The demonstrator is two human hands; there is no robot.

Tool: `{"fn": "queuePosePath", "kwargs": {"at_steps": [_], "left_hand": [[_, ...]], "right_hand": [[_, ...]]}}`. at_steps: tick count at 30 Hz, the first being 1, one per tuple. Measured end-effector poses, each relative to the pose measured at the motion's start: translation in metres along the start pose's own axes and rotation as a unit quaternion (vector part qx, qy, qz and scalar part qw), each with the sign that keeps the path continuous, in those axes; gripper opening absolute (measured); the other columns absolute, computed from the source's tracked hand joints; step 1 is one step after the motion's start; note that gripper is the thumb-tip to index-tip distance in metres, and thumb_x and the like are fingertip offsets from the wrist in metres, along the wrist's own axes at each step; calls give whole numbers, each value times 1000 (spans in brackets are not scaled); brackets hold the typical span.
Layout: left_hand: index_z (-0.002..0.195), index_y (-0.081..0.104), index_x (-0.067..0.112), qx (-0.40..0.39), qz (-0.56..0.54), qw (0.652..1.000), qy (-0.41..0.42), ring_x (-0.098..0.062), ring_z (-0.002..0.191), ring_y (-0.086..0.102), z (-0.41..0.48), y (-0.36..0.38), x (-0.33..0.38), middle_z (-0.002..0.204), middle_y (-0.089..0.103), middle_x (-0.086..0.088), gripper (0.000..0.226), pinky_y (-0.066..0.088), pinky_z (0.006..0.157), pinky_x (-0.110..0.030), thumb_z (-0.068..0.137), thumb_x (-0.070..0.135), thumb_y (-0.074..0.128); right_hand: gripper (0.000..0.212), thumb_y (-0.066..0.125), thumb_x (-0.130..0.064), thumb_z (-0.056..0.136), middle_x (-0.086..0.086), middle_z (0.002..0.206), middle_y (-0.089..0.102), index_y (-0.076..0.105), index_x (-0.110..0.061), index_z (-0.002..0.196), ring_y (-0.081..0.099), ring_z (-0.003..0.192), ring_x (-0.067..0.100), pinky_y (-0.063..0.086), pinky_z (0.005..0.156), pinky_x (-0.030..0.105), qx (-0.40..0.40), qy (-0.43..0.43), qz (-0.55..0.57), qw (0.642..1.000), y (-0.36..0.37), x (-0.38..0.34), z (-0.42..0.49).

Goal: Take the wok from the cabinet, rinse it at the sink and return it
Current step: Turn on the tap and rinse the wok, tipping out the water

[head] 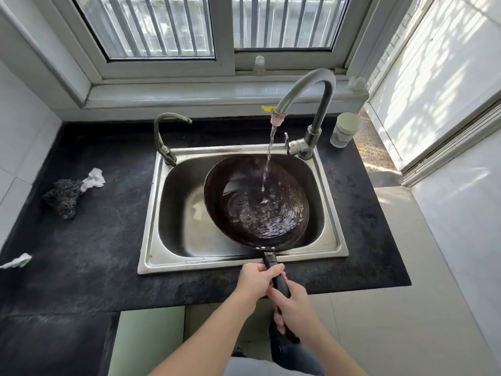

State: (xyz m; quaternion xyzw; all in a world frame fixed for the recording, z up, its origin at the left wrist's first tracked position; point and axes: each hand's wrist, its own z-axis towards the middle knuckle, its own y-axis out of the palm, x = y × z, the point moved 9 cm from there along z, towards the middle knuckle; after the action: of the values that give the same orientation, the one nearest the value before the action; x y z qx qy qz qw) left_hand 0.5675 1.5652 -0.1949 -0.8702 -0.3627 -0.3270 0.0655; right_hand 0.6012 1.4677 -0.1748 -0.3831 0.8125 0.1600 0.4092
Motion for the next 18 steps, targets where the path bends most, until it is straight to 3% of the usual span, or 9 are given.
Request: {"fn": "queuePosePath", "kwargs": {"at_steps": [3, 9, 15, 18], "left_hand": [[101, 70, -9, -43, -80, 995, -28, -20, 76, 73, -3, 0, 0, 90, 76, -15, 22, 60, 67, -29, 93, 11, 66], [108, 68, -8, -92, -79, 992, -24, -19, 88, 74, -10, 1, -3, 104, 74, -17, 24, 58, 77, -26, 98, 11, 58], [110, 67, -2, -86, -59, 995, -9, -24, 97, 74, -11, 5, -15, 103, 76, -14, 20, 58, 88, -35, 95, 8, 63], [103, 70, -5, -45, -34, 998, 0, -25, 90, 75, -7, 5, -12, 95, 78, -16, 19, 58, 90, -41, 88, 7, 71]], "right_hand": [[6, 58, -22, 96, 7, 58, 61, 60, -16, 99, 52, 36, 20, 44, 36, 29, 50, -10, -64, 997, 5, -13, -2], [8, 61, -27, 94, 10, 69, 67, 61, -19, 96, 59, 40, 16, 50, 38, 31, 97, -25, -116, 988, 6, 0, -7], [13, 63, -20, 93, -3, 83, 71, 63, -28, 104, 69, 71, 20, 60, 62, 34, 79, -59, -179, 979, -7, 12, -10], [5, 61, -19, 94, 9, 62, 65, 64, -18, 98, 58, 42, 23, 49, 39, 36, 19, -62, -130, 989, -9, 9, -8]]}}
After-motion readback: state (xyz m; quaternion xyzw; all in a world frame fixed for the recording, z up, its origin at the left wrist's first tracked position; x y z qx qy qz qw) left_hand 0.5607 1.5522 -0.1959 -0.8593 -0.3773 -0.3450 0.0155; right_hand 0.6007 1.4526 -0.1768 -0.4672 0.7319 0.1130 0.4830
